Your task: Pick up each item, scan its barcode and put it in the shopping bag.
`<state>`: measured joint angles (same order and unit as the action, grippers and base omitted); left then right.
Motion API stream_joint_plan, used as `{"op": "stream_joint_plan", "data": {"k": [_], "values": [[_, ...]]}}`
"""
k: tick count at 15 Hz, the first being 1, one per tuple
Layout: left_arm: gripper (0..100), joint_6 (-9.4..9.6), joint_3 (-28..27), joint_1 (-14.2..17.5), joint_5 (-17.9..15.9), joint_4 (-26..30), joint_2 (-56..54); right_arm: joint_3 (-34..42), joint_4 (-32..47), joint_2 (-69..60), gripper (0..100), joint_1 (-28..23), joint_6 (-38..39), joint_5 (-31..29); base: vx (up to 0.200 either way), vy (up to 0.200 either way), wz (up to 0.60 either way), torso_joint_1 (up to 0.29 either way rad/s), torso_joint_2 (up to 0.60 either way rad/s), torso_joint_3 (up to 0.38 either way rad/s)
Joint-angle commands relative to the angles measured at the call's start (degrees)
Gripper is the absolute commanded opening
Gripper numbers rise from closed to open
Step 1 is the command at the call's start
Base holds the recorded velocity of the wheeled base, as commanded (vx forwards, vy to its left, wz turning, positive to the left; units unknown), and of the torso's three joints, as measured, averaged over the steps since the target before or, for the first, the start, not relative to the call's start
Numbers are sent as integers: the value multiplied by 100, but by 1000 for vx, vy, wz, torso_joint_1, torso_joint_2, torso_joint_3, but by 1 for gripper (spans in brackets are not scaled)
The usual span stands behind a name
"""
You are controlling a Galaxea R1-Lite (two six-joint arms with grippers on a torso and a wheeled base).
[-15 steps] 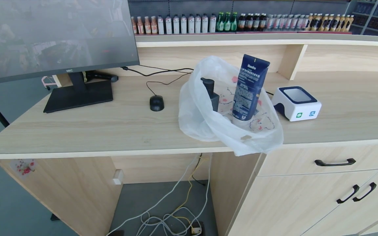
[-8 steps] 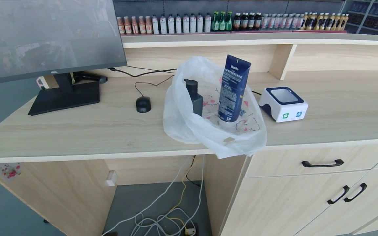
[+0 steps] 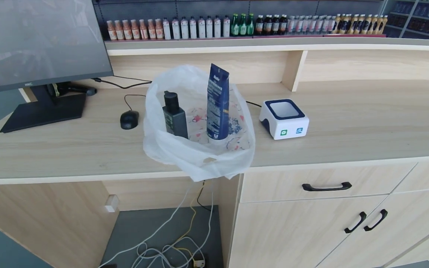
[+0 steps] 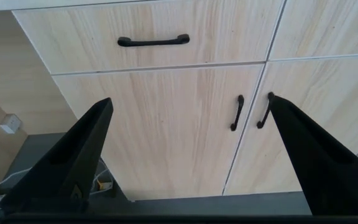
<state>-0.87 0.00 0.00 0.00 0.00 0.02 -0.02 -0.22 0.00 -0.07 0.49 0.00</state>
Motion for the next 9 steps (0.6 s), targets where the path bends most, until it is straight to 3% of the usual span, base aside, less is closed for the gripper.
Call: {"op": "stream_joint_plan", "data": {"k": [1,9], "values": [[100,-1,0,0,0,0,-2,2,-4,0,100,-1,-5,0,0,-200,0,-2,7,-2],[100,-1,0,0,0,0,-2,2,-4,0,100,-1,-5,0,0,-200,0,1,2,2]]}}
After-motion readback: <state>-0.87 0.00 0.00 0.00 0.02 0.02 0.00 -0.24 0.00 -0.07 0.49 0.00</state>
